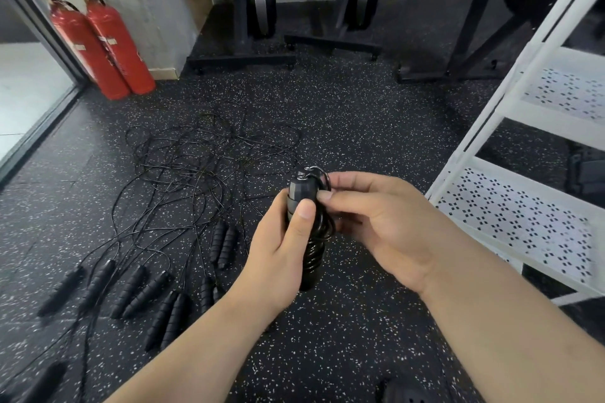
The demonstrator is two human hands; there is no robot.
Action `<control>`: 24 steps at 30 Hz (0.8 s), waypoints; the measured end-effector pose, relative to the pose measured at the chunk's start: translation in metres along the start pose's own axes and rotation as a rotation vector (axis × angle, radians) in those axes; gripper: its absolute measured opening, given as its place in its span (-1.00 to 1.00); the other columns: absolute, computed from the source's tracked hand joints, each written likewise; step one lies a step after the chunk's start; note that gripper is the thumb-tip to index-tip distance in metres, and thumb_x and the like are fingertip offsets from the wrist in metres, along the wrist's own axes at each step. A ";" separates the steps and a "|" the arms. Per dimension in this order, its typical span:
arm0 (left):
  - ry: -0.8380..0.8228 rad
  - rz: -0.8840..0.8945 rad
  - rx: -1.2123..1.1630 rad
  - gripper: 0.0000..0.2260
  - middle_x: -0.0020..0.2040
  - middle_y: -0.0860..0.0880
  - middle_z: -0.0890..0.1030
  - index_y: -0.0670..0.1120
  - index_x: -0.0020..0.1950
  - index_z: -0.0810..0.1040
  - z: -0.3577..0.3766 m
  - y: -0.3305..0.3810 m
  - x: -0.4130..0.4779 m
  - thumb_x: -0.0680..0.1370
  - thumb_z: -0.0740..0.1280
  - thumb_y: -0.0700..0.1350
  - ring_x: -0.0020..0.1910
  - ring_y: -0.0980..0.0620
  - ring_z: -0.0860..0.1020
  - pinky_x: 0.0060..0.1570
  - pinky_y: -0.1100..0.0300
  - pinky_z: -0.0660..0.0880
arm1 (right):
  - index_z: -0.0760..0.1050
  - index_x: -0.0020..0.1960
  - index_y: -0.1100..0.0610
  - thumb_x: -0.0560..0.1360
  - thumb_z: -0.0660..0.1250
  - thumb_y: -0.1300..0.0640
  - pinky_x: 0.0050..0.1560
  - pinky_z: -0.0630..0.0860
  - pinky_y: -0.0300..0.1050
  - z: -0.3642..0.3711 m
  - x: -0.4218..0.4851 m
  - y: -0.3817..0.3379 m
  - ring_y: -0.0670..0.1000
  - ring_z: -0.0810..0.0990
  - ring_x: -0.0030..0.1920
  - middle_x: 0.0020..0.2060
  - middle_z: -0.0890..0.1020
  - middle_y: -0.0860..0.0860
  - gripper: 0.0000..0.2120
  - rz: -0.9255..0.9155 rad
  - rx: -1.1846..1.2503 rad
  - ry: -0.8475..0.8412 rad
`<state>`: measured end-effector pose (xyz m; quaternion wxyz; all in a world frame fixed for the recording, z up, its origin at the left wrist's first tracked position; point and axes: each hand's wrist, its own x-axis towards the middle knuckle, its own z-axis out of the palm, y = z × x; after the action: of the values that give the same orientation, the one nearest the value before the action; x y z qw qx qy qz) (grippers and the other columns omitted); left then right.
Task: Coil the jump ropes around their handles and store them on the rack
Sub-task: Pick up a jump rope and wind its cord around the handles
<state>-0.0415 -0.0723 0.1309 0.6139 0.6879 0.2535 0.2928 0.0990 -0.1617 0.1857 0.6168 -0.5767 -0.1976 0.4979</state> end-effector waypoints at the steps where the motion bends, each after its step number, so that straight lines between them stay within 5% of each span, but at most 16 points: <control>1: -0.004 0.005 -0.002 -0.65 0.21 0.11 0.70 0.09 0.33 0.57 0.000 0.000 0.000 0.69 0.18 0.23 0.24 0.09 0.64 0.26 0.15 0.56 | 0.71 0.21 0.25 0.57 0.46 0.32 0.12 0.58 0.05 -0.002 0.000 -0.003 0.05 0.68 -0.01 0.09 0.76 0.17 -0.78 0.000 -0.026 -0.017; 7: -0.014 0.064 0.041 -0.63 0.15 0.15 0.70 0.05 0.30 0.56 -0.002 0.003 0.003 0.66 0.20 0.24 0.14 0.15 0.65 0.14 0.25 0.54 | 0.66 0.19 0.28 0.58 0.43 0.34 0.05 0.60 0.00 -0.004 0.000 -0.007 0.05 0.60 -0.07 -0.03 0.70 0.15 -0.81 0.001 -0.019 -0.011; 13: 0.017 0.097 0.135 -0.71 0.06 0.21 0.69 0.12 0.23 0.55 -0.003 0.006 0.001 0.64 0.23 0.25 0.02 0.22 0.64 0.01 0.38 0.50 | 0.62 0.15 -0.03 0.62 0.38 0.19 0.16 0.63 0.23 0.012 -0.003 0.003 0.05 0.67 -0.07 -0.03 0.74 0.07 -0.82 -0.135 -0.296 0.173; 18: 0.043 0.102 0.175 -0.77 0.07 0.25 0.69 0.15 0.24 0.54 -0.002 0.007 -0.002 0.67 0.26 0.21 0.05 0.23 0.65 0.01 0.44 0.48 | 0.59 0.19 -0.17 0.62 0.38 0.15 0.18 0.64 -0.03 0.023 -0.008 0.012 -0.20 0.67 0.08 0.05 0.70 -0.23 -0.75 -0.318 -0.550 0.300; 24: 0.063 -0.003 0.118 -0.68 0.09 0.18 0.71 0.08 0.25 0.60 0.001 0.003 -0.001 0.66 0.23 0.23 0.09 0.17 0.67 0.05 0.33 0.53 | 0.69 0.16 -0.11 0.58 0.48 0.16 0.15 0.67 -0.09 0.023 -0.004 0.016 -0.25 0.70 0.02 -0.03 0.74 -0.25 -0.77 -0.351 -0.546 0.392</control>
<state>-0.0416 -0.0744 0.1333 0.5644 0.7129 0.2905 0.2981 0.0723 -0.1554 0.1780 0.5427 -0.7615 -0.2969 0.1937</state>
